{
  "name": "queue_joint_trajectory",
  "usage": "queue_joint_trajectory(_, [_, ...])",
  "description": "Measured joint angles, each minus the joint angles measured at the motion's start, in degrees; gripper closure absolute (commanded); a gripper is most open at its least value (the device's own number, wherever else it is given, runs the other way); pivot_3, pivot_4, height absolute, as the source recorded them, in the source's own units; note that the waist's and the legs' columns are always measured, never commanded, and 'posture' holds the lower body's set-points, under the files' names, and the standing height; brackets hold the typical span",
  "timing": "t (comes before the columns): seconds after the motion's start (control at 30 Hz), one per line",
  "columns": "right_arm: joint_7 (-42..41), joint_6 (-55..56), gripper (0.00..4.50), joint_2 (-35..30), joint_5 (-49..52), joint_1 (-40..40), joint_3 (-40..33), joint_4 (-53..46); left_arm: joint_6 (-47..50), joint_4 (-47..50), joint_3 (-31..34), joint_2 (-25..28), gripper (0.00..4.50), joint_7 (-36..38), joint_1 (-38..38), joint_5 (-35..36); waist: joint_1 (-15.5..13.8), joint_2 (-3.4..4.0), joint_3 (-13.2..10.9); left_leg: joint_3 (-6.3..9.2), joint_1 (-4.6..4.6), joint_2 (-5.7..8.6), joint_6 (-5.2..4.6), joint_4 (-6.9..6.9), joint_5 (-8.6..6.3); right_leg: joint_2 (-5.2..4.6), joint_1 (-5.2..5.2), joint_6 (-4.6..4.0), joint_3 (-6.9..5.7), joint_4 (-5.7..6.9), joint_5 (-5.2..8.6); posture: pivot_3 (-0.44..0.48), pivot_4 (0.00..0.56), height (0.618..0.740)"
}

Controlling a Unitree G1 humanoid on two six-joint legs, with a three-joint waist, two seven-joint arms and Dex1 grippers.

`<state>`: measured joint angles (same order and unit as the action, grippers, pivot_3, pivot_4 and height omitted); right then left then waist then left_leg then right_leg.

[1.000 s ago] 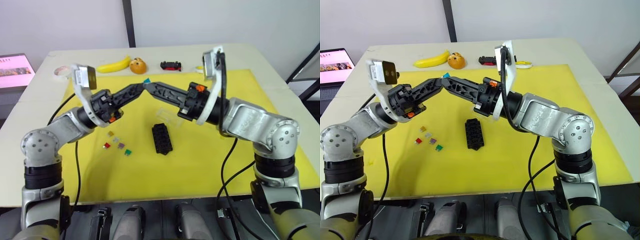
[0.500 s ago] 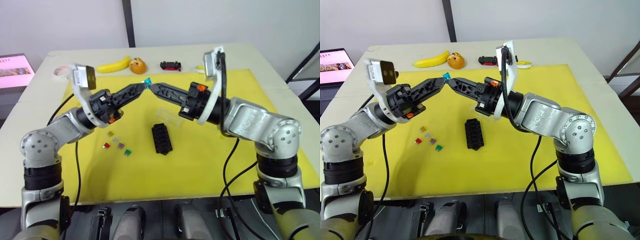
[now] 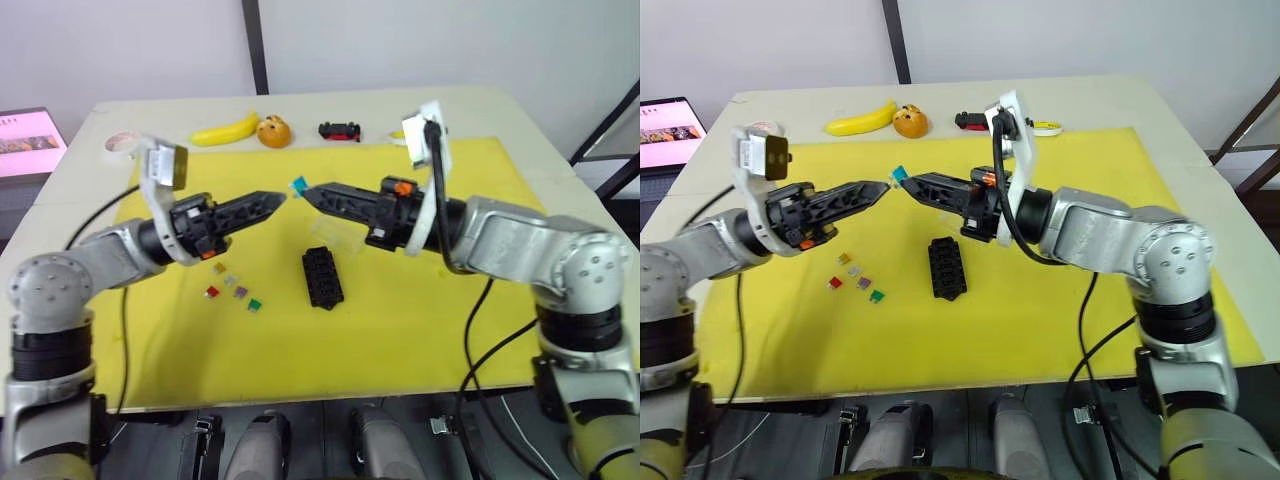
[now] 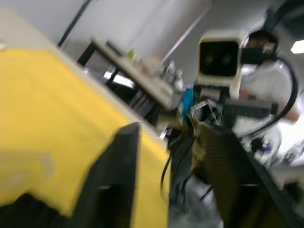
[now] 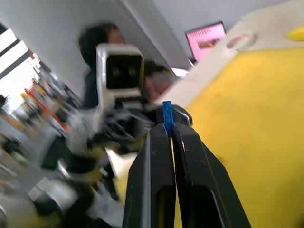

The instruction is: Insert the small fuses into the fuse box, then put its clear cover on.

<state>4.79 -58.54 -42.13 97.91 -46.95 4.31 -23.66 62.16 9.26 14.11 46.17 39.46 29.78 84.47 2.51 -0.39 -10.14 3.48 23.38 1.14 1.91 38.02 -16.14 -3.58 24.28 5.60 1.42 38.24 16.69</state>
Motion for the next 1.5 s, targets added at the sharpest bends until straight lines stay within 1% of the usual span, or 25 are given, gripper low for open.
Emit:
queue_joint_trajectory(0.03, [-5.1, -1.6, 4.5, -3.0, -5.1, -0.8, 1.5, -1.5, -0.3, 0.0, -0.9, 3.9, 0.39, 4.7, -0.3, -3.6, 0.0, 0.0, 0.0, -0.01, 0.0, 0.01, 0.0, -0.04, 0.0, 0.04, 0.01, -0.01, -0.01, -0.04, 0.0, 0.0, 0.15, 0.74])
queue_joint_trajectory(0.07, [-9.4, -2.8, 4.5, -5.0, -9.1, -0.9, 2.7, -2.9, -0.6, 0.0, -1.8, 6.9, 0.04, 8.5, -0.5, -6.7, 0.0, 0.0, 0.0, 0.0, -0.01, 0.01, -0.01, -0.06, -0.01, 0.07, 0.0, -0.01, -0.02, -0.06, 0.01, 0.0, 0.15, 0.74])
queue_joint_trajectory(0.1, [-13.0, -3.4, 4.5, -5.8, -12.2, -0.9, 3.8, -3.6, -1.3, 0.0, -2.2, 8.4, 0.04, 11.6, -0.5, -9.3, 0.0, 0.01, 0.0, -0.01, -0.01, -0.01, -0.01, -0.07, -0.01, 0.06, 0.0, -0.01, -0.01, -0.07, 0.01, 0.0, 0.15, 0.74])
queue_joint_trajectory(0.17, [-21.5, -2.7, 4.5, -7.5, -20.3, -1.0, 7.2, -5.2, -5.2, 0.1, -5.3, 11.7, 0.04, 19.1, -0.7, -16.1, 0.0, 0.01, 0.0, -0.02, 0.0, -0.03, -0.01, -0.06, -0.01, 0.04, 0.0, -0.01, -0.01, -0.07, 0.0, 0.0, 0.15, 0.74])
queue_joint_trajectory(0.23, [-32.1, 1.1, 4.5, -11.1, -31.4, -2.3, 12.6, -6.2, -12.9, 0.1, -10.6, 16.0, 0.04, 26.9, -1.0, -26.5, -0.1, 0.05, -0.1, -0.06, 0.0, 0.01, -0.01, -0.05, -0.01, 0.04, 0.01, -0.01, -0.01, -0.09, 0.0, 0.0, 0.15, 0.74])
queue_joint_trajectory(0.27, [-37.3, 3.5, 4.5, -12.5, -37.4, -3.0, 15.2, -5.9, -17.6, -0.1, -12.6, 16.9, 0.04, 30.2, -1.0, -31.9, -0.1, 0.05, -0.1, -0.07, 0.0, 0.01, -0.01, -0.04, -0.01, 0.03, 0.0, -0.01, -0.01, -0.11, 0.0, 0.0, 0.15, 0.74])
queue_joint_trajectory(0.33, [-44.6, 7.3, 4.5, -13.5, -46.2, -4.0, 19.0, -4.4, -24.6, -0.1, -15.0, 16.9, 0.04, 34.4, -1.3, -38.7, -0.3, 0.04, -0.1, -0.07, 0.01, -0.01, -0.01, -0.03, -0.01, 0.01, -0.01, 0.0, -0.01, -0.12, 0.0, 0.0, 0.15, 0.74])
queue_joint_trajectory(0.43, [-53.0, 11.3, 4.5, -13.8, -56.0, -4.1, 23.3, -1.8, -31.9, 0.0, -17.3, 16.9, 0.04, 39.2, -3.3, -45.5, -0.2, 0.02, -0.1, -0.07, 0.06, -0.06, -0.01, -0.03, -0.01, -0.02, 0.04, 0.0, 0.0, -0.11, 0.0, 0.0, 0.15, 0.74])
queue_joint_trajectory(0.57, [-58.8, 13.6, 4.5, -12.9, -63.5, -4.1, 24.9, 0.8, -35.9, 1.3, -17.2, 16.5, 0.04, 41.0, -6.2, -48.6, -0.1, 0.02, -0.1, -0.06, 0.07, -0.21, -0.02, -0.03, -0.02, -0.05, 0.06, 0.0, 0.01, -0.09, 0.0, 0.0, 0.15, 0.74])
queue_joint_trajectory(0.77, [-63.4, 16.0, 4.5, -7.9, -72.0, -4.0, 26.6, 3.8, -36.6, 7.4, -15.5, 14.5, 0.04, 39.2, -11.8, -49.1, -0.1, 0.03, -0.1, -0.05, 0.07, -0.23, -0.03, -0.01, -0.02, -0.05, 0.06, 0.0, 0.0, -0.06, 0.0, 0.0, 0.15, 0.74])
queue_joint_trajectory(0.93, [-66.2, 16.1, 4.5, -5.3, -75.3, -4.1, 26.6, 4.1, -35.7, 10.3, -13.4, 14.4, 0.04, 37.0, -13.1, -48.9, -0.3, 0.03, -0.1, -0.04, 0.06, -0.21, -0.03, 0.02, -0.02, -0.07, 0.04, 0.01, 0.0, -0.05, -0.01, 0.0, 0.15, 0.74])
queue_joint_trajectory(1.1, [-68.1, 16.1, 4.5, -3.8, -77.4, -4.1, 26.5, 4.3, -34.9, 9.1, -8.8, 15.4, 0.04, 36.0, -15.0, -49.0, -0.2, 0.03, -0.1, -0.02, 0.06, -0.22, -0.03, 0.02, -0.02, -0.05, 0.05, 0.01, -0.03, -0.03, -0.01, 0.0, 0.15, 0.74])
queue_joint_trajectory(1.17, [-68.6, 16.3, 4.5, -3.4, -78.4, -4.0, 26.5, 5.0, -35.0, 9.0, -8.0, 15.7, 0.04, 35.7, -15.0, -49.3, -0.2, 0.03, -0.1, -0.03, 0.06, -0.21, -0.03, 0.02, -0.02, -0.06, 0.04, 0.01, -0.03, -0.03, -0.01, 0.0, 0.15, 0.74])
queue_joint_trajectory(1.37, [-70.5, 18.1, 4.5, -2.4, -82.0, -3.8, 26.6, 7.1, -34.1, 11.9, -9.3, 13.8, 0.04, 34.2, -15.4, -49.5, -0.3, 0.03, -0.1, -0.03, 0.06, -0.19, -0.02, 0.03, -0.02, -0.08, 0.03, 0.01, -0.02, -0.02, -0.01, 0.0, 0.15, 0.74])
queue_joint_trajectory(1.5, [-71.6, 18.5, 4.5, -2.0, -83.6, -3.7, 26.6, 7.6, -33.9, 13.0, -12.9, 10.7, 0.04, 31.7, -14.0, -51.3, -0.3, 0.03, -0.1, -0.02, 0.06, -0.18, -0.02, 0.06, -0.02, -0.07, 0.04, 0.01, -0.02, 0.03, -0.01, 0.0, 0.15, 0.74])
